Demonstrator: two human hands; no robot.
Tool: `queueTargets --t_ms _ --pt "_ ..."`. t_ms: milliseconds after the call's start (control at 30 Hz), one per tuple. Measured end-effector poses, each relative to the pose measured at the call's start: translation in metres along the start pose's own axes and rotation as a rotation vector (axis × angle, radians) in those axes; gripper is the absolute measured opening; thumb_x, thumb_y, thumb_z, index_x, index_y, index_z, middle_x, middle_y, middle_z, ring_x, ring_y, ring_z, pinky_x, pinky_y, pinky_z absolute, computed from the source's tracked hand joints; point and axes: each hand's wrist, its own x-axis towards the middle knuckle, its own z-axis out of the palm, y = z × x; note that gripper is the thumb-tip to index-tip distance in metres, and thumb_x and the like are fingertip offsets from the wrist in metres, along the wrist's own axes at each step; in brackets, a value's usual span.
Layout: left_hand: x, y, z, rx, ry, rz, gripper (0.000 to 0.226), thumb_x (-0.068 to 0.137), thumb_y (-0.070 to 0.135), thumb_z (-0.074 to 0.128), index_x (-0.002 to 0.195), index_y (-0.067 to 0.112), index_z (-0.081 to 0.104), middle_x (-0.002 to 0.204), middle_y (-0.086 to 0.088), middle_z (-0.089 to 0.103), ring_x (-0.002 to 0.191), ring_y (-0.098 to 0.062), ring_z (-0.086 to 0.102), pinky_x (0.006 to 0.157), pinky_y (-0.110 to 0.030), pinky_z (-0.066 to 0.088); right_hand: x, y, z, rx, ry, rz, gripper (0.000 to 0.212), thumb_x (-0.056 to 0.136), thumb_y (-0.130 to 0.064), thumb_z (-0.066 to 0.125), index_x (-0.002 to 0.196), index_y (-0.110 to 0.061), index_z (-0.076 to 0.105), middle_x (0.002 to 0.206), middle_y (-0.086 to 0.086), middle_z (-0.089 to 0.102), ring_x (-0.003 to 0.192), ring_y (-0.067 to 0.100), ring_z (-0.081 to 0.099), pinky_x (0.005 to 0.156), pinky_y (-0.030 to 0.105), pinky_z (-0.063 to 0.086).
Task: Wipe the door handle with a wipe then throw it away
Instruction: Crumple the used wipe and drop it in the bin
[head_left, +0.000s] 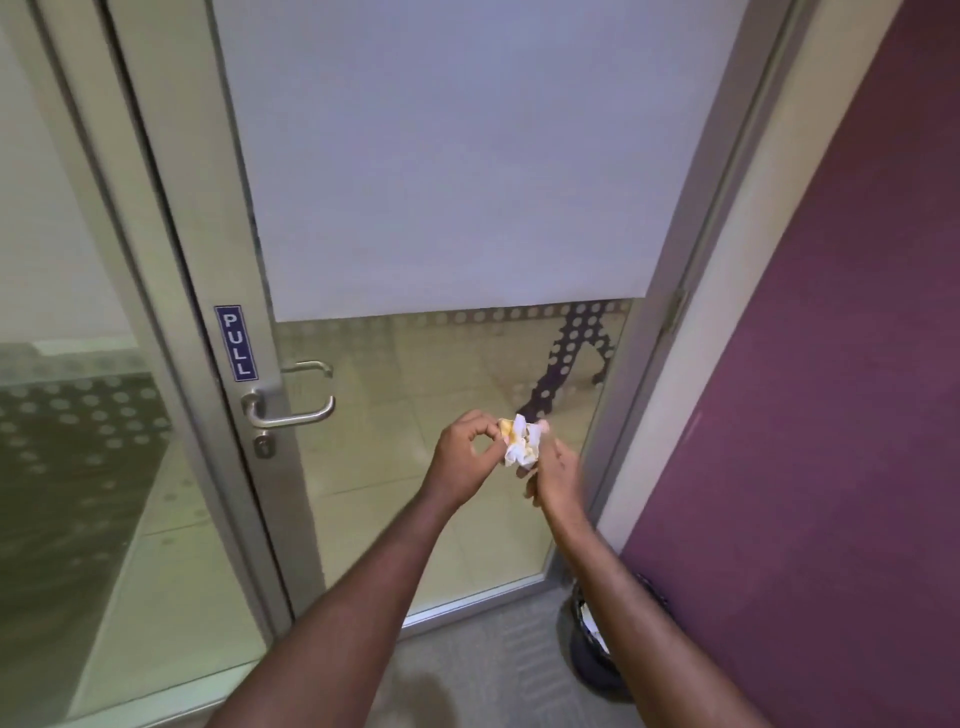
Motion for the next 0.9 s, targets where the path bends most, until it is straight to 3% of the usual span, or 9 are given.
queueTargets --t_ms 100,200,400,500,567,633,700,767,900 --pt "0.013 0.004 0.057 0.003 0.005 -0.045 0.017 0.085 0.004 0.073 0.069 0.005 0.066 0.087 -0.002 0.067 0.089 -0.018 0.065 0.085 -0.029 0.046 0.016 0.013 -0.057 0.101 -0.065 -0.181 0.02 0.098 -0.036 0.058 0.111 -0.029 0.071 0.088 0.005 0.073 0.069 0.016 0.066 0.049 0.031 0.05" --pt "0.027 0.007 0.115 0.011 0.005 -0.058 0.014 0.084 0.003 0.073 0.072 0.003 0.066 0.087 0.002 0.064 0.087 -0.016 0.063 0.081 -0.025 0.044 0.039 0.034 -0.112 0.06 -0.144 -0.283 0.039 0.091 -0.012 0.071 0.127 -0.027 0.068 0.11 -0.002 0.074 0.083 0.012 0.068 0.057 0.031 0.06" --pt "0.041 0.006 0.229 0.207 -0.012 0.048 0.007 0.088 0.016 0.071 0.085 0.011 0.068 0.089 0.002 0.064 0.089 -0.021 0.062 0.081 -0.036 0.048 0.101 0.085 -0.208 -0.063 -0.05 -0.318 0.023 0.09 -0.008 0.07 0.106 -0.022 0.079 0.09 -0.004 0.073 0.076 0.018 0.072 0.058 0.04 0.063" --pt "0.04 -0.002 0.27 0.575 -0.025 0.2 0.031 0.092 0.034 0.06 0.118 0.018 0.063 0.118 -0.002 0.064 0.124 -0.029 0.057 0.106 -0.045 0.043 0.127 0.108 -0.242 -0.182 -0.001 -0.317 0.017 0.089 -0.018 0.069 0.101 -0.024 0.079 0.088 -0.01 0.074 0.076 0.014 0.07 0.061 0.046 0.061" --pt "0.04 -0.011 0.29 0.802 -0.113 0.212 0.057 0.095 0.041 0.053 0.145 0.015 0.046 0.147 -0.008 0.051 0.151 -0.033 0.032 0.123 -0.054 0.026 0.141 0.118 -0.26 -0.256 0.031 -0.325 0.016 0.088 -0.024 0.068 0.101 -0.027 0.077 0.09 -0.012 0.073 0.079 0.009 0.069 0.065 0.041 0.059" --pt "0.042 -0.023 0.305 0.957 -0.218 0.199 0.077 0.098 0.047 0.046 0.16 0.01 0.021 0.168 -0.015 0.023 0.158 -0.033 0.008 0.128 -0.054 0.013 0.156 0.124 -0.277 -0.345 0.075 -0.359 0.016 0.087 -0.024 0.069 0.101 -0.028 0.076 0.091 -0.013 0.073 0.083 0.004 0.067 0.07 0.031 0.056" --pt "0.045 -0.035 0.318 1.037 -0.305 0.185 0.085 0.1 0.051 0.039 0.162 0.007 -0.001 0.171 -0.017 -0.006 0.158 -0.032 -0.01 0.129 -0.052 0.005 0.171 0.132 -0.291 -0.411 0.119 -0.354 0.016 0.087 -0.025 0.068 0.101 -0.029 0.075 0.091 -0.012 0.072 0.083 0.002 0.066 0.072 0.024 0.053" --pt "0.047 -0.046 0.331 1.056 -0.365 0.164 0.087 0.1 0.049 0.036 0.16 0.004 -0.009 0.169 -0.02 -0.018 0.157 -0.033 -0.018 0.129 -0.05 0.002 0.184 0.145 -0.302 -0.486 0.155 -0.304 0.016 0.088 -0.025 0.067 0.102 -0.027 0.074 0.092 -0.01 0.071 0.081 0.007 0.066 0.07 0.027 0.053" --pt "0.05 -0.066 0.354 1.019 -0.412 0.133 0.086 0.098 0.041 0.038 0.16 -0.001 -0.005 0.168 -0.023 -0.016 0.156 -0.035 -0.016 0.129 -0.05 0.003 0.204 0.18 -0.313 -0.737 0.176 -0.207 0.017 0.088 -0.02 0.066 0.1 -0.022 0.077 0.094 -0.001 0.068 0.084 0.02 0.061 0.064 0.029 0.047"
